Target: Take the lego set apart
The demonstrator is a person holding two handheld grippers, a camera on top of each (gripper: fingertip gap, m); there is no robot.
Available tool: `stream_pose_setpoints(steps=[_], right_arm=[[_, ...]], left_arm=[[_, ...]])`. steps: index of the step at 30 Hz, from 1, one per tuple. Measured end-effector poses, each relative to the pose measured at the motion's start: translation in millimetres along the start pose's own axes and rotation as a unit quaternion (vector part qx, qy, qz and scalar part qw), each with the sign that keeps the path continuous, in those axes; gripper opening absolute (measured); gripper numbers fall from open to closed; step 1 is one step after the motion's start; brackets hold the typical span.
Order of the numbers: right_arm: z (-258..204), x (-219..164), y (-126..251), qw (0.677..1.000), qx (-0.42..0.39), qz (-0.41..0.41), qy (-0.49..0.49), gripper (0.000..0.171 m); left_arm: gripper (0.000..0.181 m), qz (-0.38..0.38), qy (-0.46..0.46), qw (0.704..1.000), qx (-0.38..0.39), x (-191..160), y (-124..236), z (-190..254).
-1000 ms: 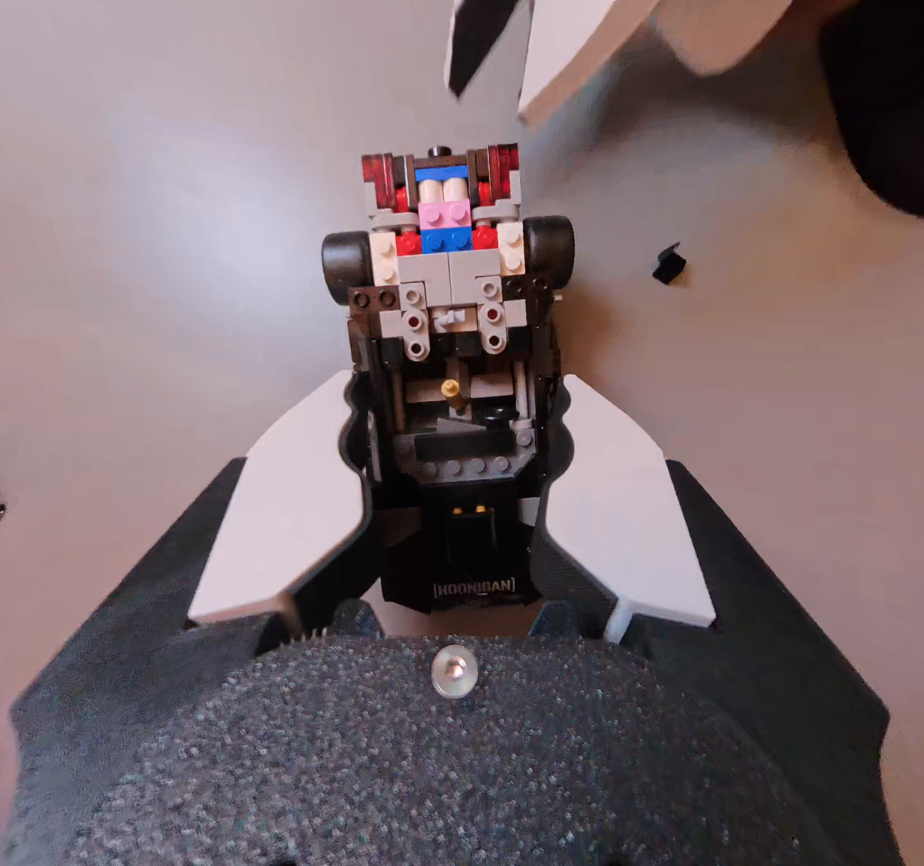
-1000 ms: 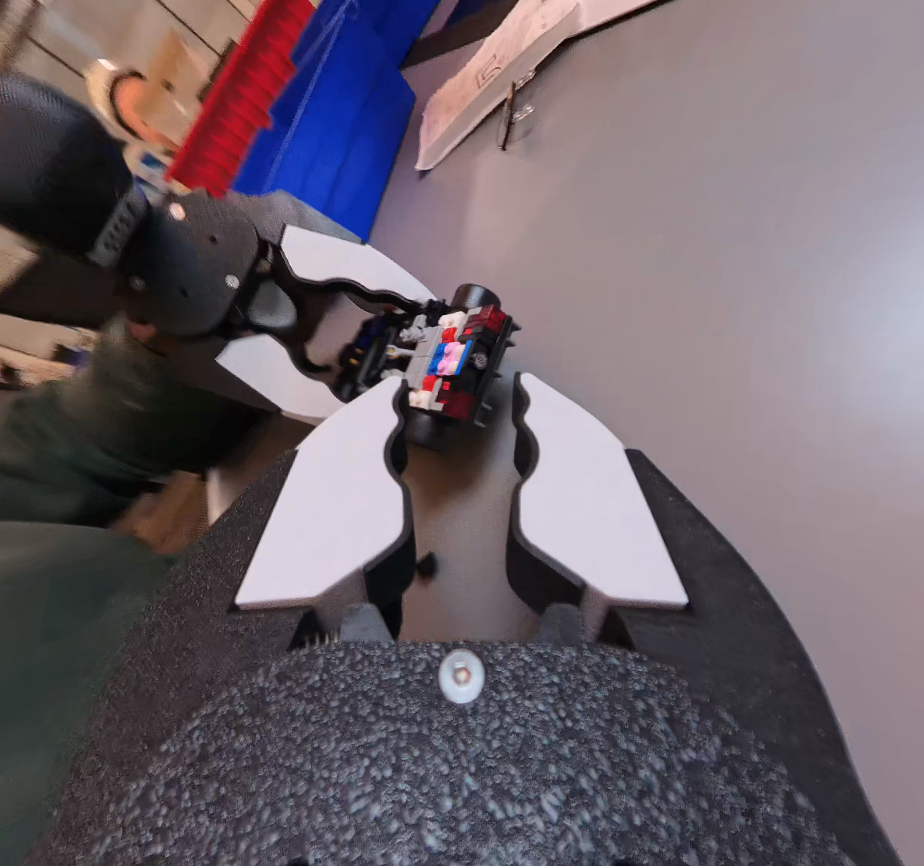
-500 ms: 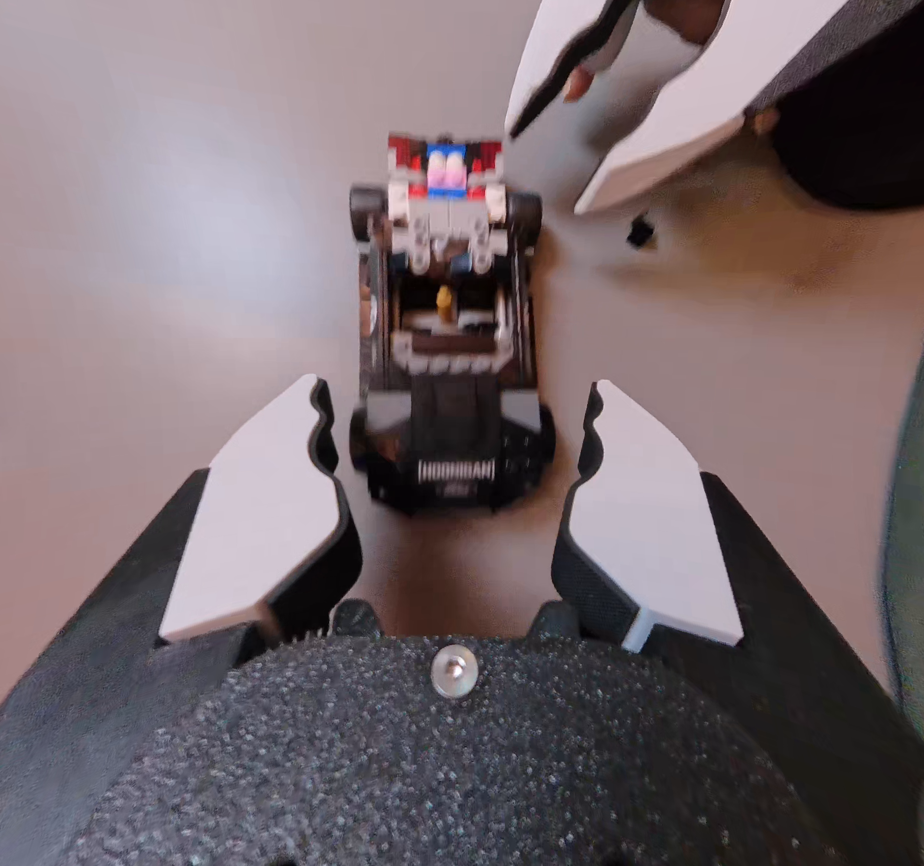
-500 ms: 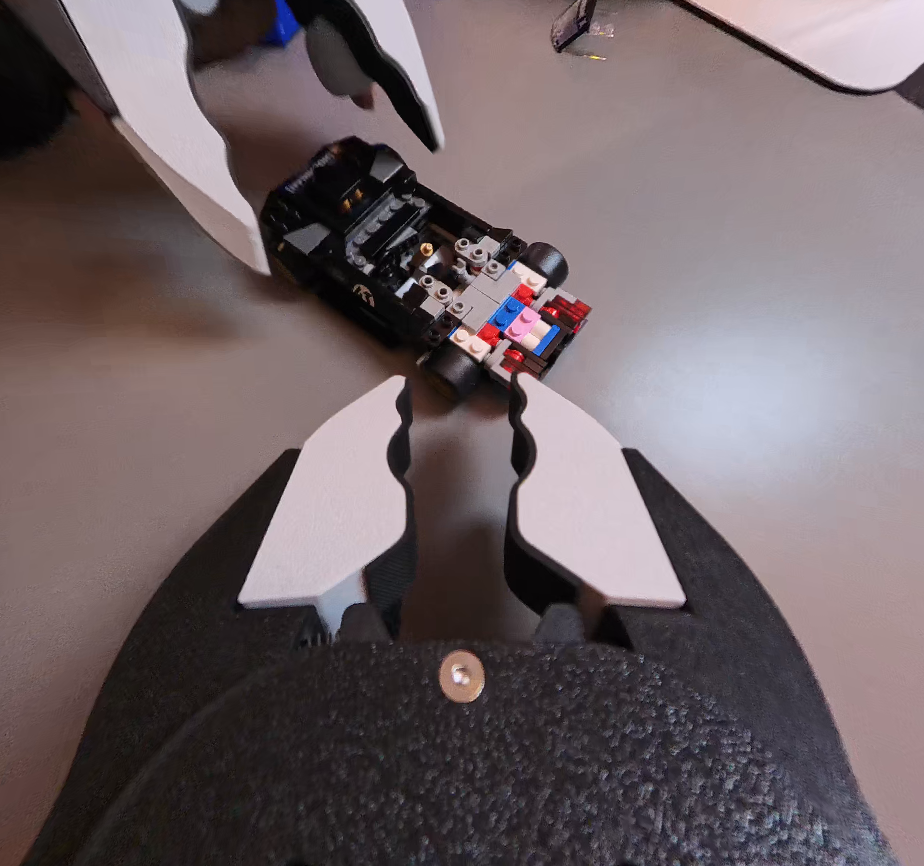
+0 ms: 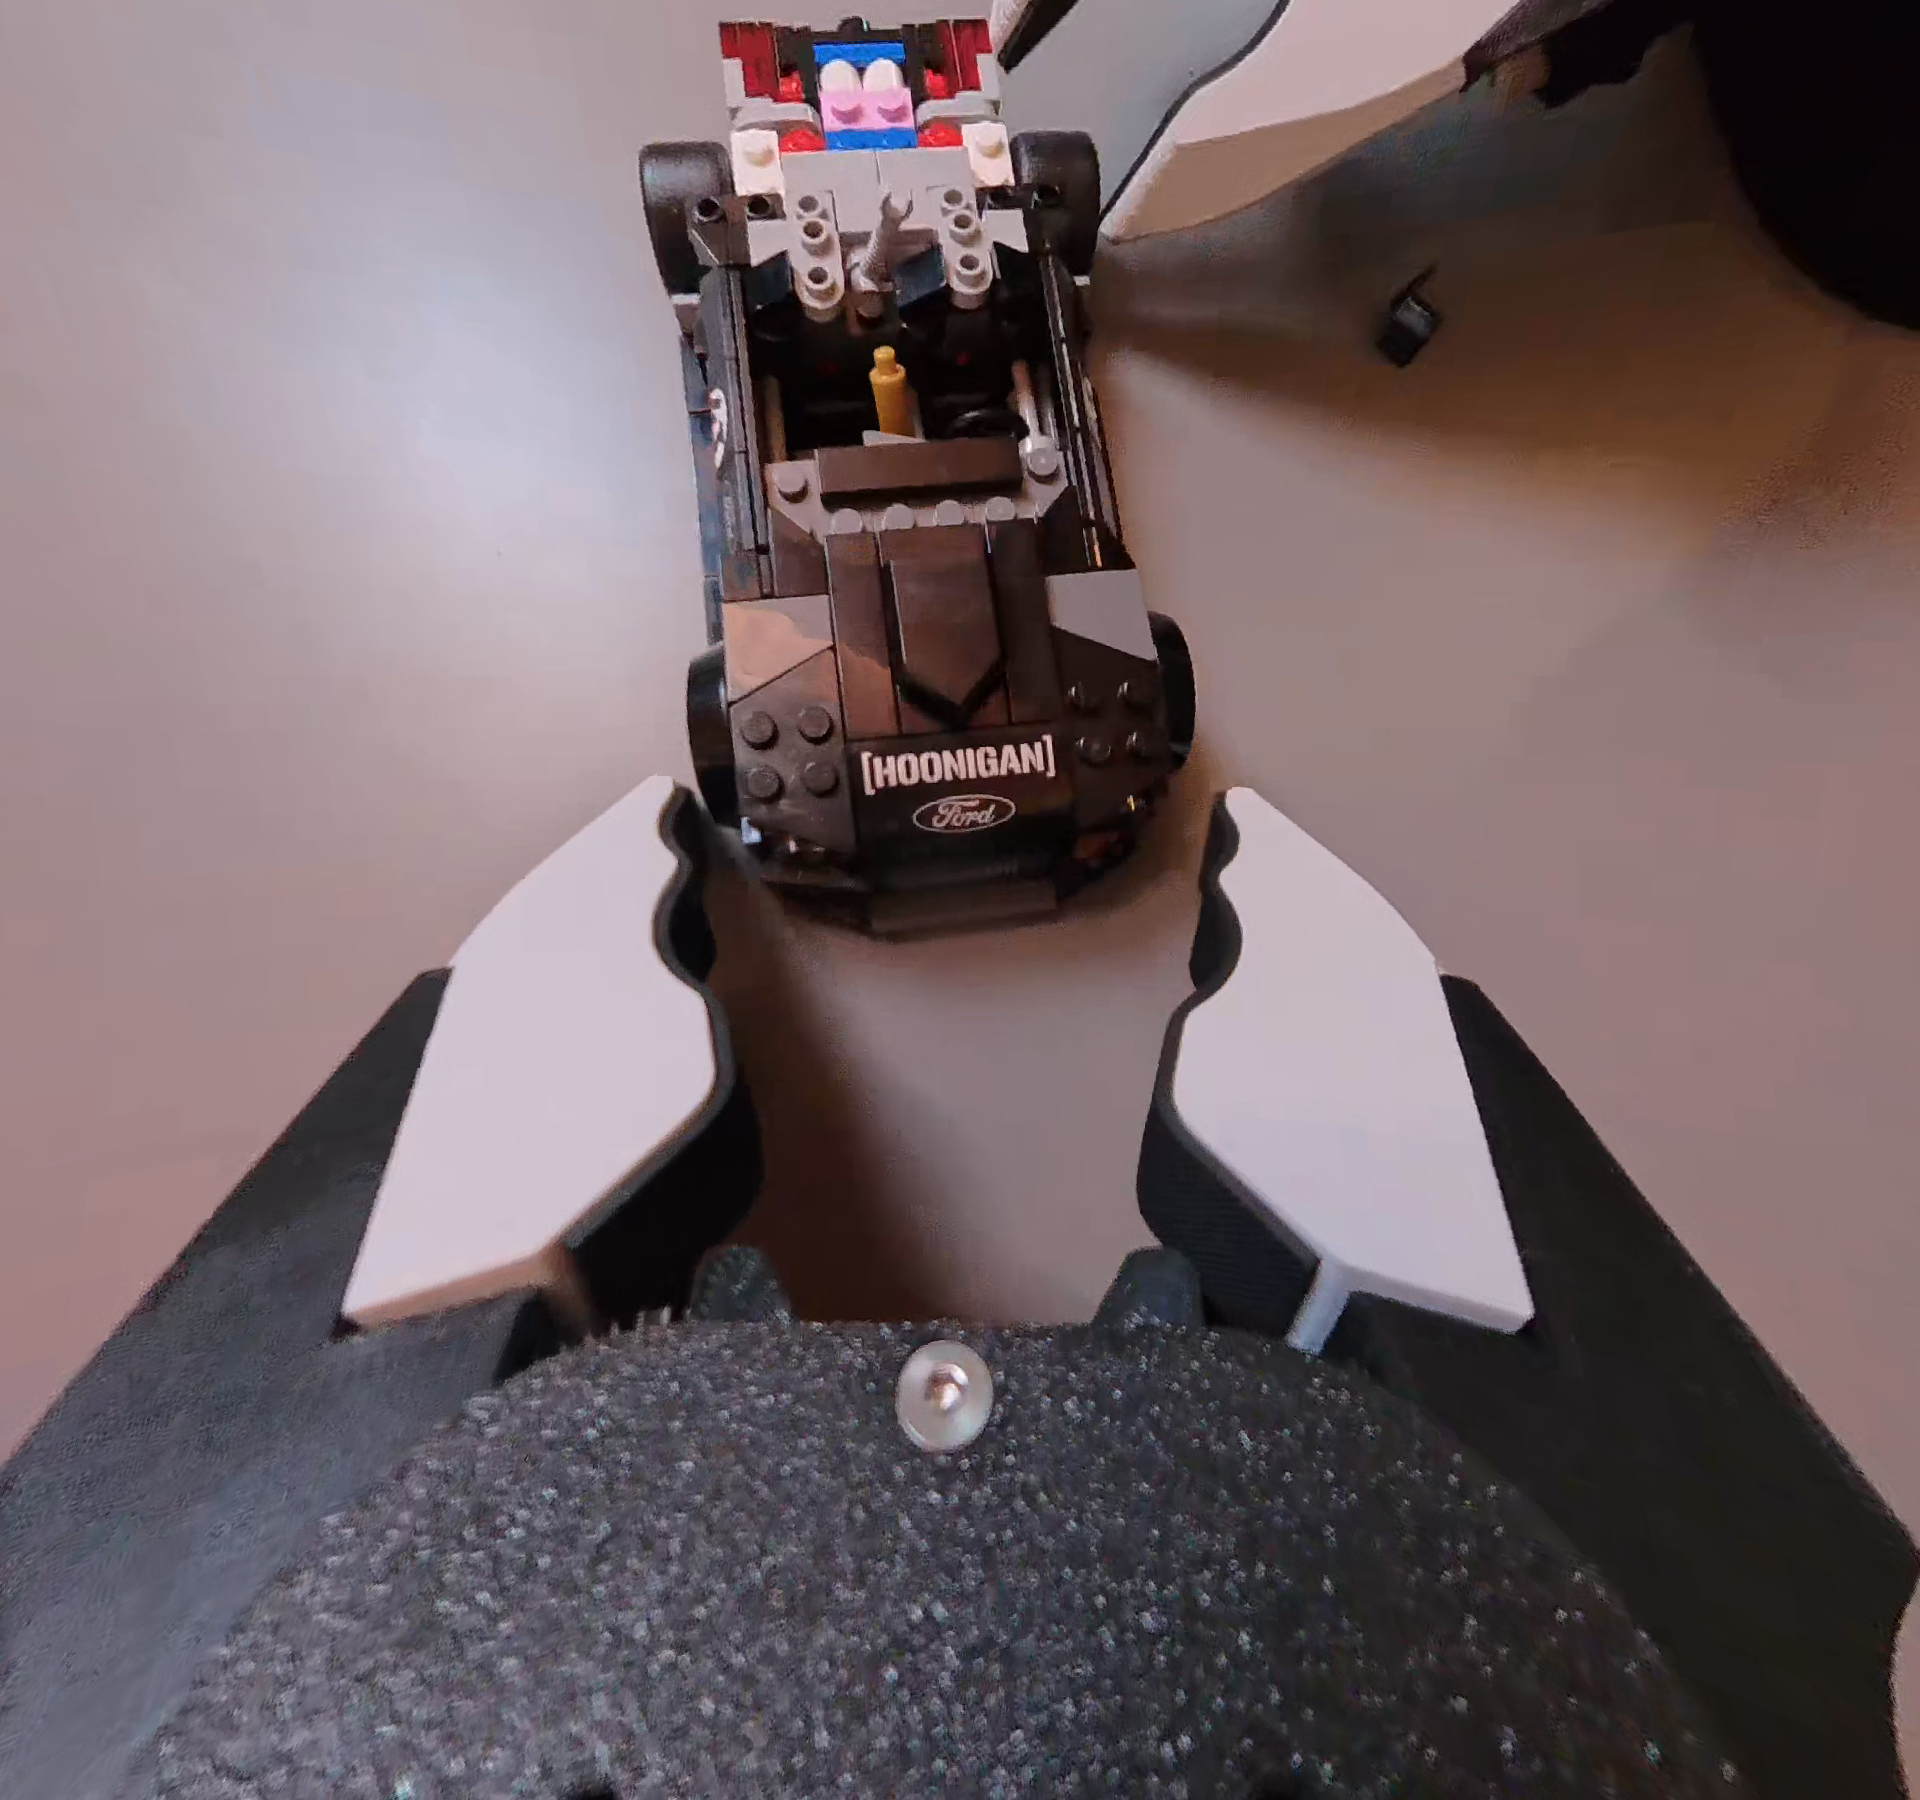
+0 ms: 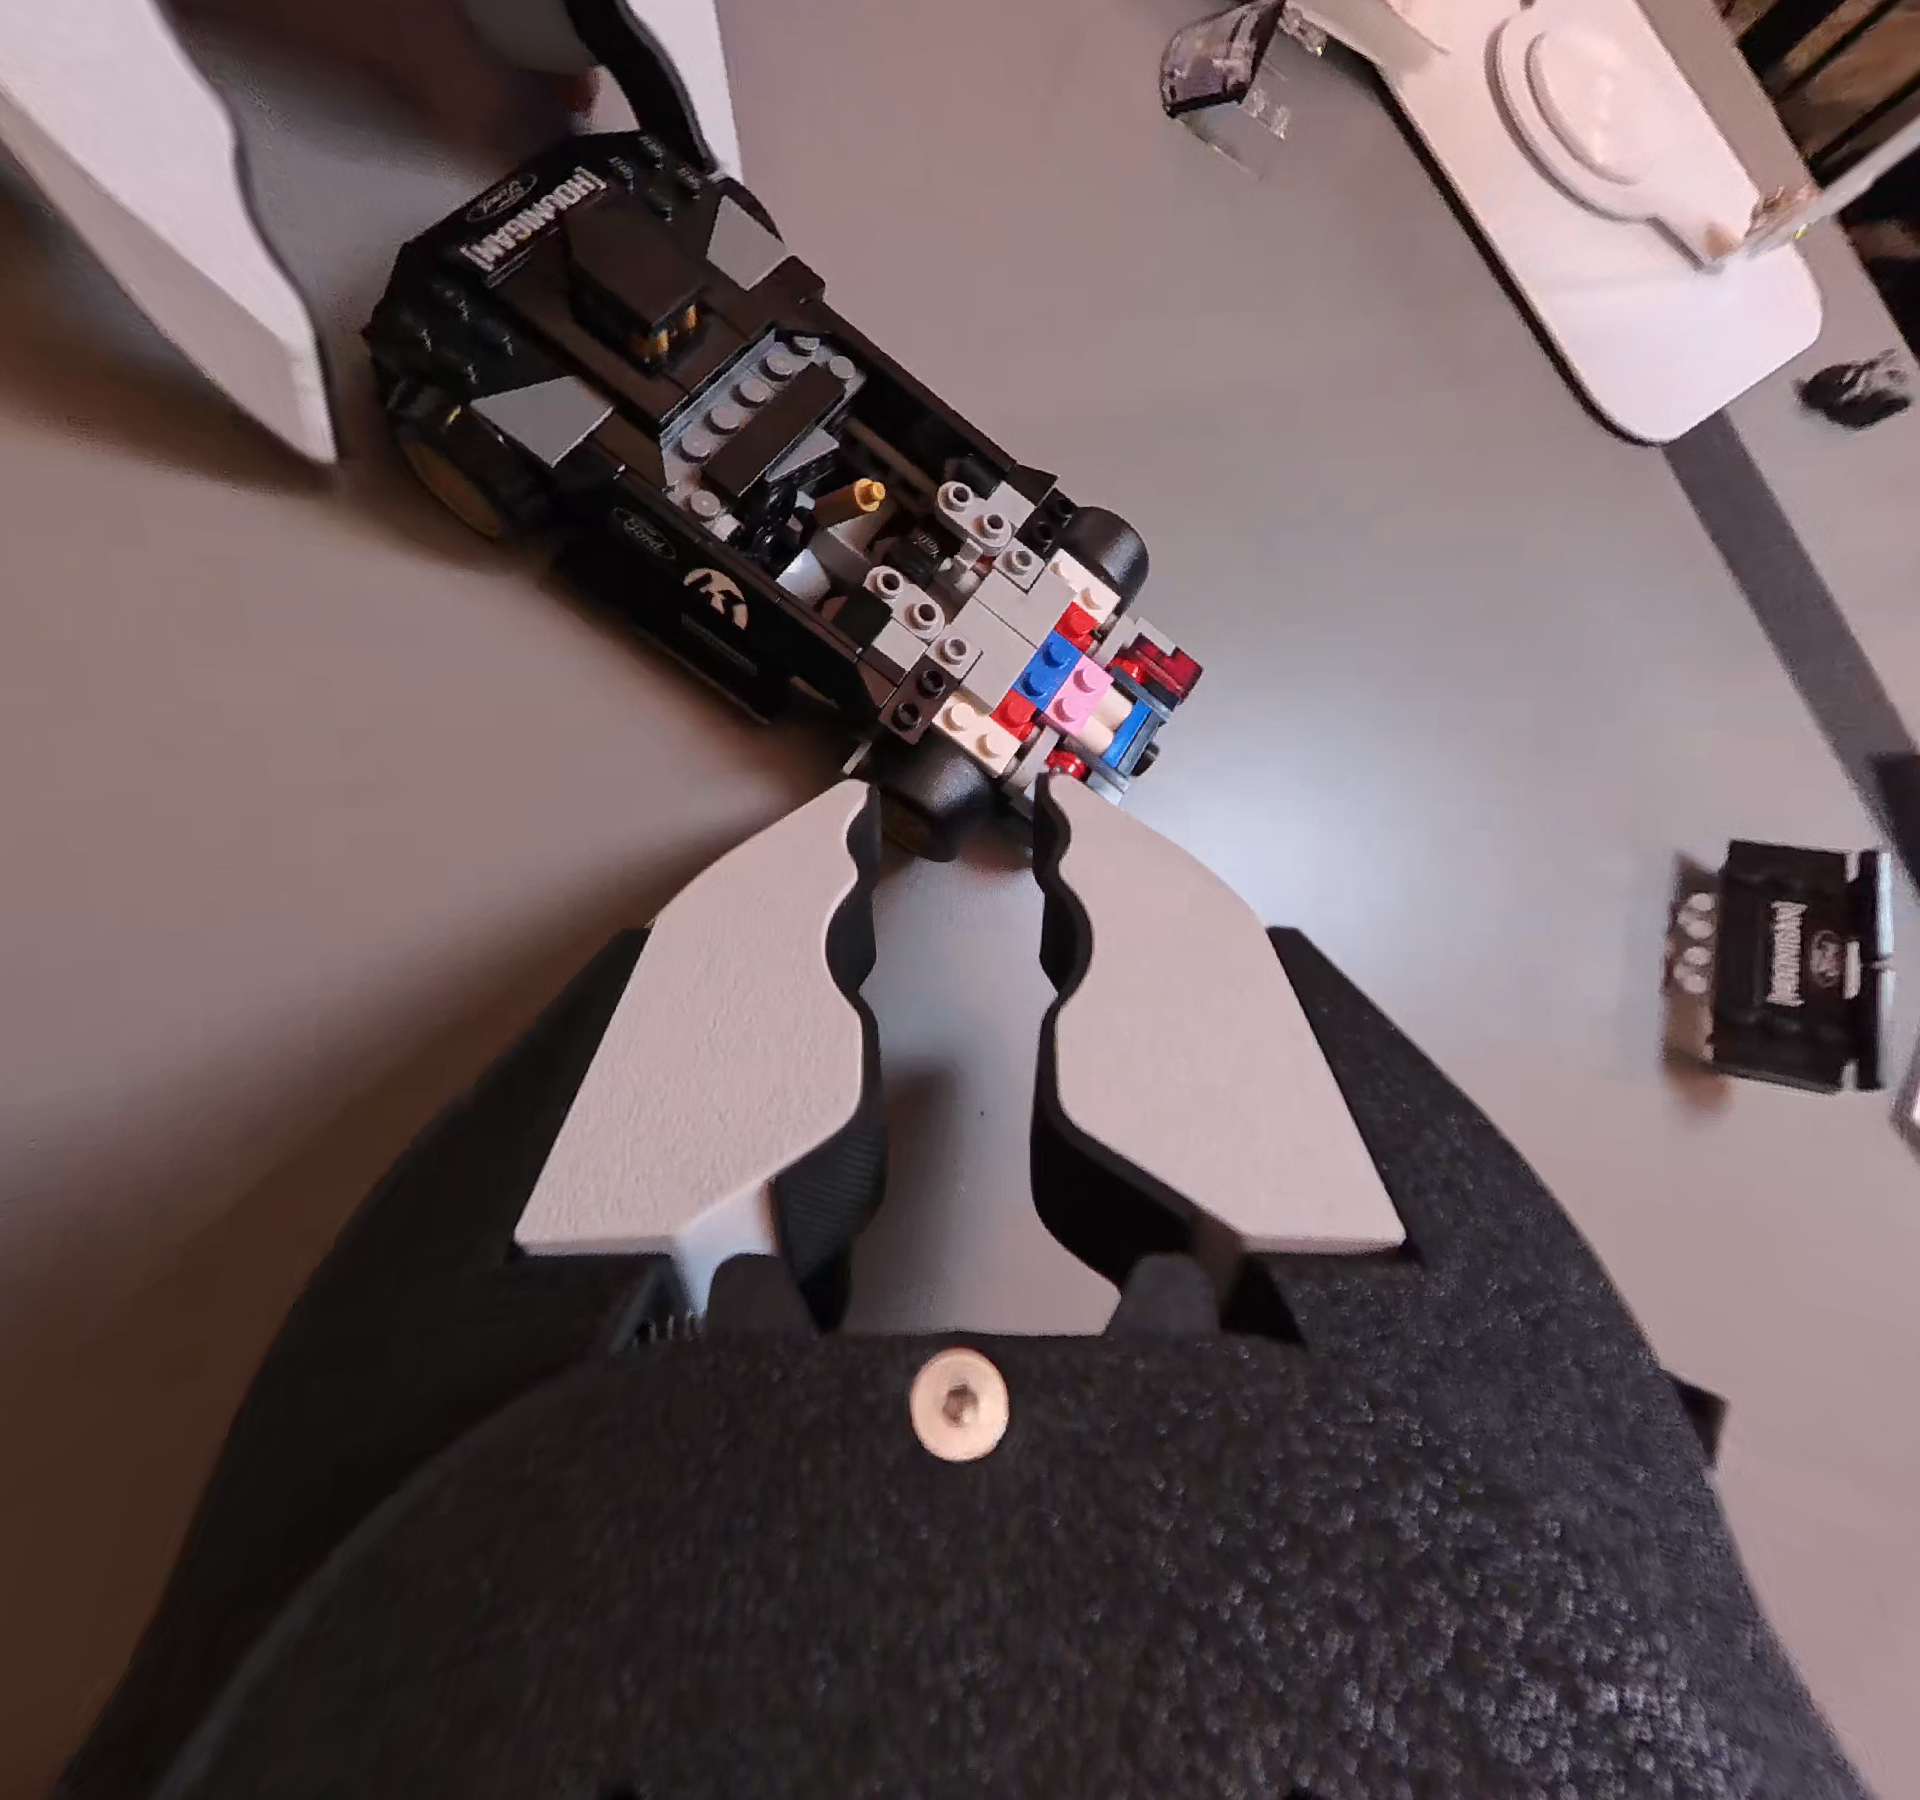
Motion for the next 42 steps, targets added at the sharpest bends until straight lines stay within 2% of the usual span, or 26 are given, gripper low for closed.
stream_pose_setpoints(steps=[3, 7, 9, 14, 17, 19, 22, 24, 27, 33, 42], right_arm=[[-0.4, -0.9, 0.4, 0.999, -0.011, -0.003, -0.031, 0.028], [-6.4, -3.5, -0.9, 0.997, -0.023, -0.014, -0.074, 0.028], [-7.8, -2.4, -2.9, 0.995, -0.026, -0.011, -0.097, 0.028], [-5.5, -3.3, -5.4, 0.985, -0.012, -0.018, -0.172, 0.026], [-5.2, -3.5, -5.9, 0.983, -0.006, -0.02, -0.18, 0.026], [-4.8, -3.6, -5.8, 0.982, -0.001, -0.025, -0.186, 0.026], [-4.2, -3.8, -5.7, 0.978, 0.007, -0.032, -0.204, 0.026], [-3.8, -3.7, -5.9, 0.976, 0.009, -0.04, -0.214, 0.026], [-4.1, -4.0, -7.2, 0.972, 0.013, -0.047, -0.229, 0.026], [-2.9, -5.3, -7.2, 0.966, 0.024, -0.037, -0.256, 0.026], [-1.8, -6.4, -6.2, 0.972, 0.02, -0.028, -0.232, 0.025]], left_arm=[[0.094, 0.014, -0.004, 1.0, 0.003, 4.8, 7.2, 0.5], [0.092, 0.073, 0.005, 0.997, 0.003, 35.2, 16.8, -0.9], [0.09, 0.075, -0.003, 0.997, 0.01, 45.2, 12.0, -3.2], [0.088, 0.031, -0.041, 0.999, 0.008, 60.0, -14.1, -1.2], [0.087, -0.041, -0.052, 0.998, -0.005, 58.3, -29.9, 0.9], [0.079, -0.058, -0.064, 0.996, 0.01, 62.8, -36.9, -4.0], [0.081, -0.114, -0.047, 0.992, 0.003, 56.9, -44.7, -7.6], [0.074, -0.126, -0.042, 0.991, 0.003, 56.9, -47.8, -9.2], [0.076, -0.147, -0.039, 0.988, 0.002, 55.0, -49.6, -9.5], [0.075, -0.147, -0.037, 0.988, 0.004, 55.9, -50.7, -9.8], [0.073, -0.124, -0.01, 0.992, 0.008, 58.1, -51.6, -10.3]])
Point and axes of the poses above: each gripper's, where its closed fingertips meet, y back along the fingers, x out of its top, z = x × y across the jaws, the point moved 2 cm from there along y, back along the fingers, and after that the axes turned 5 degrees about z, right-handed, at the moved point
